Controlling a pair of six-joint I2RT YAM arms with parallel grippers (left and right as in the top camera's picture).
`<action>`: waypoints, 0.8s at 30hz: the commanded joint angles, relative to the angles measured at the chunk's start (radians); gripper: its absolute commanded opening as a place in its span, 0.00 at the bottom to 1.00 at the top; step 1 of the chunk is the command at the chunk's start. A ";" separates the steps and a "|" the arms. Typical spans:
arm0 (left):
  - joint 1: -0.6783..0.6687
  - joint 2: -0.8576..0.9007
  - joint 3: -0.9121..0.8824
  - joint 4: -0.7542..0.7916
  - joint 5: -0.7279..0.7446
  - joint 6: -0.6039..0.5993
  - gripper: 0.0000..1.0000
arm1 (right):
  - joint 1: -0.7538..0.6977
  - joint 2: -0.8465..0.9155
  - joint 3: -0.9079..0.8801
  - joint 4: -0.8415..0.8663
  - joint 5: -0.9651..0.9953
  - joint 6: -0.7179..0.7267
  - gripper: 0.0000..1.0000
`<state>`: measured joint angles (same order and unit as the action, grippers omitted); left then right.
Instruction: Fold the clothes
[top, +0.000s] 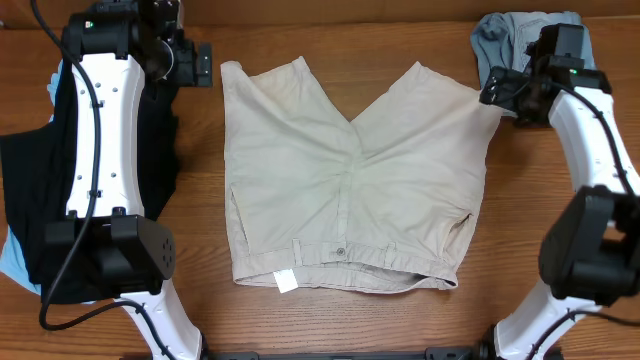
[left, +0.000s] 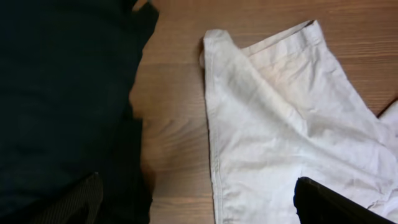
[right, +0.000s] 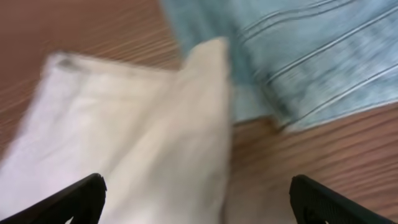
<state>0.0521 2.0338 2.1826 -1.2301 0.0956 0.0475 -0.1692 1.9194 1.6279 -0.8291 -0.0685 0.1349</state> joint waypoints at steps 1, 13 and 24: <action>-0.007 0.058 -0.005 0.032 0.075 0.077 1.00 | 0.011 -0.124 0.043 -0.029 -0.175 0.022 0.99; -0.006 0.332 -0.005 0.216 0.166 0.068 1.00 | 0.073 -0.139 0.040 -0.187 -0.169 0.021 1.00; -0.007 0.487 -0.005 0.327 0.295 0.051 0.98 | 0.073 -0.139 0.040 -0.257 -0.169 0.022 1.00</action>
<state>0.0517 2.4878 2.1807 -0.9146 0.3294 0.1047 -0.0967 1.7844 1.6569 -1.0840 -0.2321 0.1566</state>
